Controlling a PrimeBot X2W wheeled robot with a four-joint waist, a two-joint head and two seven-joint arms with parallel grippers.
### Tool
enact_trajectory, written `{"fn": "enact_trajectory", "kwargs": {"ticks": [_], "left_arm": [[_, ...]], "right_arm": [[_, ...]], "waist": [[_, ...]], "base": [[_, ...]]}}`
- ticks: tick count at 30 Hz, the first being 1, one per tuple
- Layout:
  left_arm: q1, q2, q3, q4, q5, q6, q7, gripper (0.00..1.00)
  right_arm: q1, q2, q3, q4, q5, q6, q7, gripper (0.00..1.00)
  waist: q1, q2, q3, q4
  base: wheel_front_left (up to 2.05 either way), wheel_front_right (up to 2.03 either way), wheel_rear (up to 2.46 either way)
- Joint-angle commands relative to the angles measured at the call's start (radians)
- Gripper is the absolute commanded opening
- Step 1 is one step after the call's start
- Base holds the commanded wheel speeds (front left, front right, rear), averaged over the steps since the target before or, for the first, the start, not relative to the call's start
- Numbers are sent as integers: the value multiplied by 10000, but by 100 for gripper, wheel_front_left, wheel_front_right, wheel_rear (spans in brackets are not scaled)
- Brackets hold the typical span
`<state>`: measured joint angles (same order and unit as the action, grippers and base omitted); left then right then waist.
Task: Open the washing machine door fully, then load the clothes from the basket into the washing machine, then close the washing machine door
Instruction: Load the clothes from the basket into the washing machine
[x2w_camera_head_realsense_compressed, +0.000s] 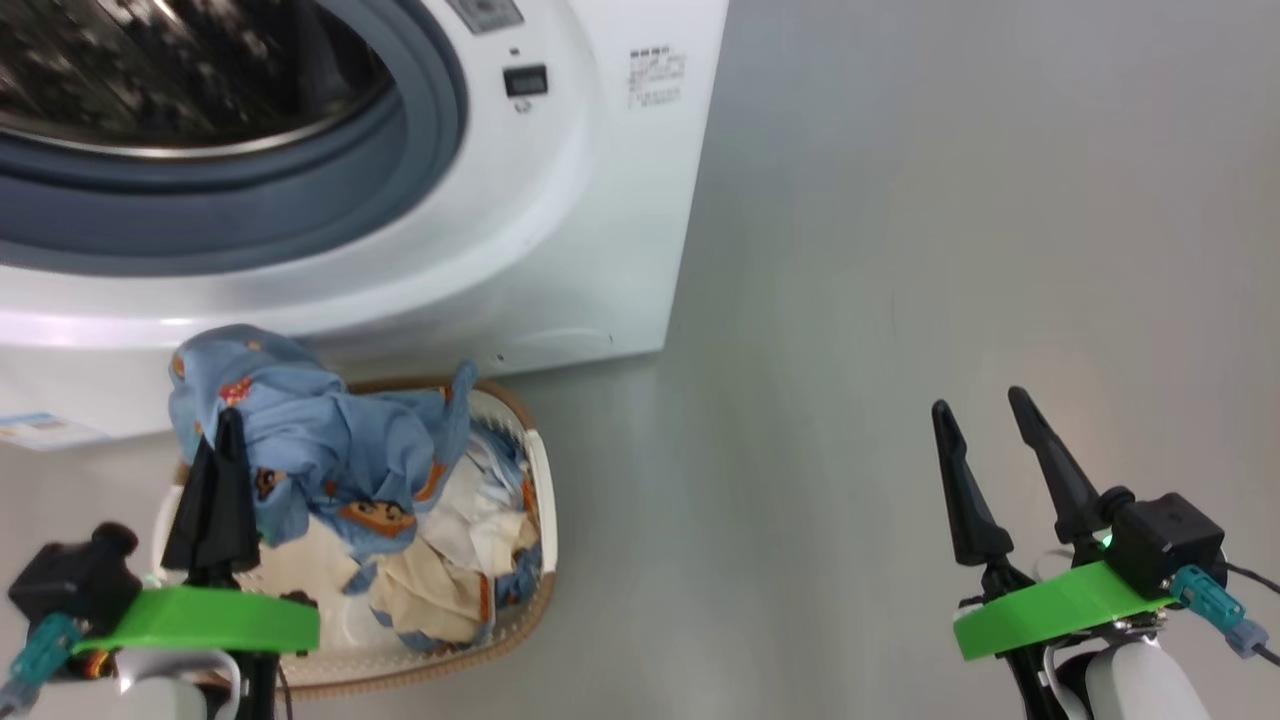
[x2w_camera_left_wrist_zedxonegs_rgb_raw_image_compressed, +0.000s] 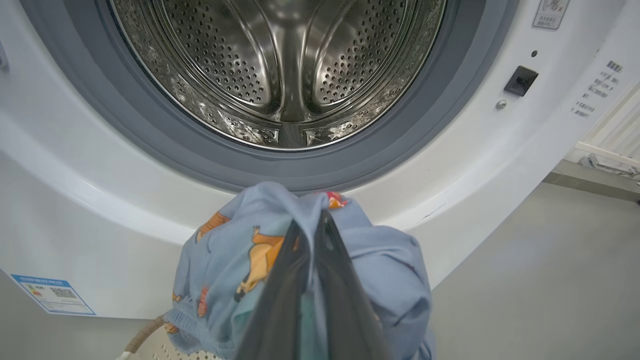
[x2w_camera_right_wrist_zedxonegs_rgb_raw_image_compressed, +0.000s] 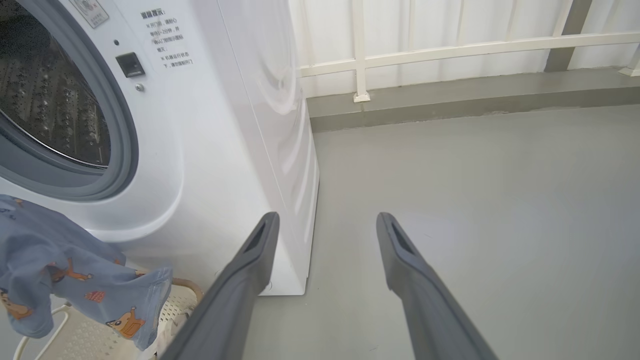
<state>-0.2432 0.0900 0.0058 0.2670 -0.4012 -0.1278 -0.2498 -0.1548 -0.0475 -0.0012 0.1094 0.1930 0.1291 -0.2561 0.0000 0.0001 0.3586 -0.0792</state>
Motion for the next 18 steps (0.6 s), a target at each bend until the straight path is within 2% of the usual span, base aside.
{"fn": "enact_trajectory", "kwargs": {"ticks": [1,9,18], "left_arm": [[242,153,420,-498,205,-28,-120,0],[1278,-65,912,-1863,1226,-28,-120,0],[2290,-255,1363,-2770,2042,-17,-120,0]], "right_arm": [[172,-28,240,-186,-62,16,-57,100],[572,-28,218,-26,-71,16,-57,100],[831,-28,300,32,-91,16,-57,100]], "waist": [[0,-1,-889,284],[0,-1,-1977,427],[0,-1,-2727,440]], "base": [[0,0,0],[0,0,0],[0,0,0]]}}
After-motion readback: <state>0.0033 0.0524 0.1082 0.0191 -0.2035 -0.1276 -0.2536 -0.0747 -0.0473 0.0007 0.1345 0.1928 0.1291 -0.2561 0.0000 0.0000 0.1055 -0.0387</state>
